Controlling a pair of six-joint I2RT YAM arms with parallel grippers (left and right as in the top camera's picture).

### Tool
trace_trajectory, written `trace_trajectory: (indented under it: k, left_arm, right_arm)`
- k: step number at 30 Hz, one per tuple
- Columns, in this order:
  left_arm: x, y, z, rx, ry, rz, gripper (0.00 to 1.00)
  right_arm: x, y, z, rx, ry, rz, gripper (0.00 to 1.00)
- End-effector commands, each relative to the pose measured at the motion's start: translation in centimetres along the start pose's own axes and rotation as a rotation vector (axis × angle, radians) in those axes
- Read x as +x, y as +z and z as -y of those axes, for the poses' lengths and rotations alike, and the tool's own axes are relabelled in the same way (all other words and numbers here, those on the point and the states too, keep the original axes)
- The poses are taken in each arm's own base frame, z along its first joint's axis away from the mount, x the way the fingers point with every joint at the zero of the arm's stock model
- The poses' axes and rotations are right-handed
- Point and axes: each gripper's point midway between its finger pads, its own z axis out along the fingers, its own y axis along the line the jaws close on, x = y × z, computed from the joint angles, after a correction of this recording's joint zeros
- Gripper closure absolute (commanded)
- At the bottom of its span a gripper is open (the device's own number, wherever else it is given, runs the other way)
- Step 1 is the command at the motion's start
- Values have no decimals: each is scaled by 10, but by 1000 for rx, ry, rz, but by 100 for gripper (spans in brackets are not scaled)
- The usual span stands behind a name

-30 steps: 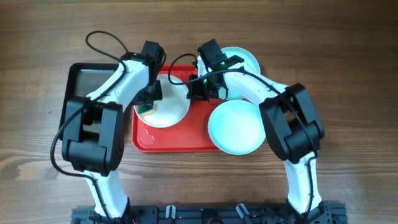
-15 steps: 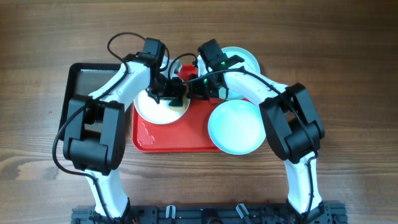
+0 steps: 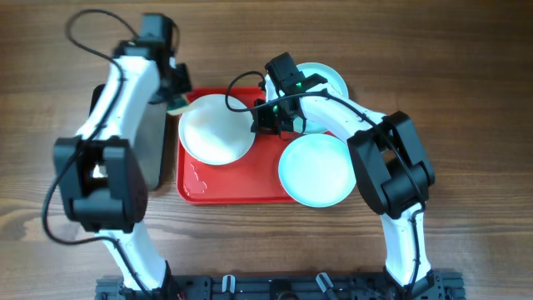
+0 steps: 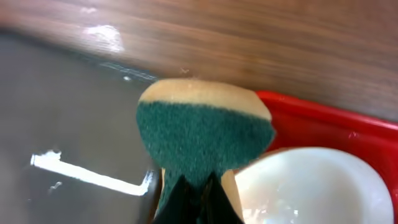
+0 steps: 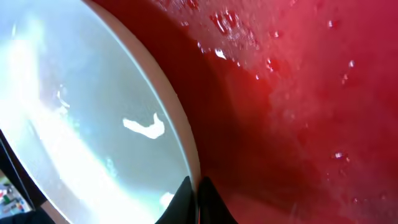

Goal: Clean dirty plates on tray and stack at the side

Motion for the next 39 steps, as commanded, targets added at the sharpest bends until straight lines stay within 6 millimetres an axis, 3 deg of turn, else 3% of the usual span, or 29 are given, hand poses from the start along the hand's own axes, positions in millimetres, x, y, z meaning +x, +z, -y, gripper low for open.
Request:
trace_trajectory:
  k: [1,5,8,12,15,21,31,34,39]
  left_arm:
    - [-1,-31,-9,18,-41,7,96]
    - [17,-32,0,122,-57,-89,96]
    - [18,-33,6,152,-58,-96,96]
    - [20,-30,6,153,-59,-104,96]
    - [21,-28,6,151,-59,-111,96]
    - [22,-21,6,146,-60,-125,96]
    - [21,-20,6,148,-60,-122,96]
    - [21,-20,6,148,-60,-122,96]
    - [21,-20,6,147,-60,-122,96]
  right_arm:
    - [-6,-29,5,126,-47,89,96]
    - [-10,-83,-2,344,-178,255,96]
    - [-10,-112,-12,439,-220,356,96]
    - [-9,-167,-23,697,-295,577,96]
    - [-1,-192,-35,896,-363,718,96]
    - [17,-225,-69,1128,-463,947,96]
    - [41,-270,-103,1343,-499,1218,96]
    - [43,-267,-106,1331,-509,1217,96]
    - [40,-240,-103,1216,-533,1107,96]
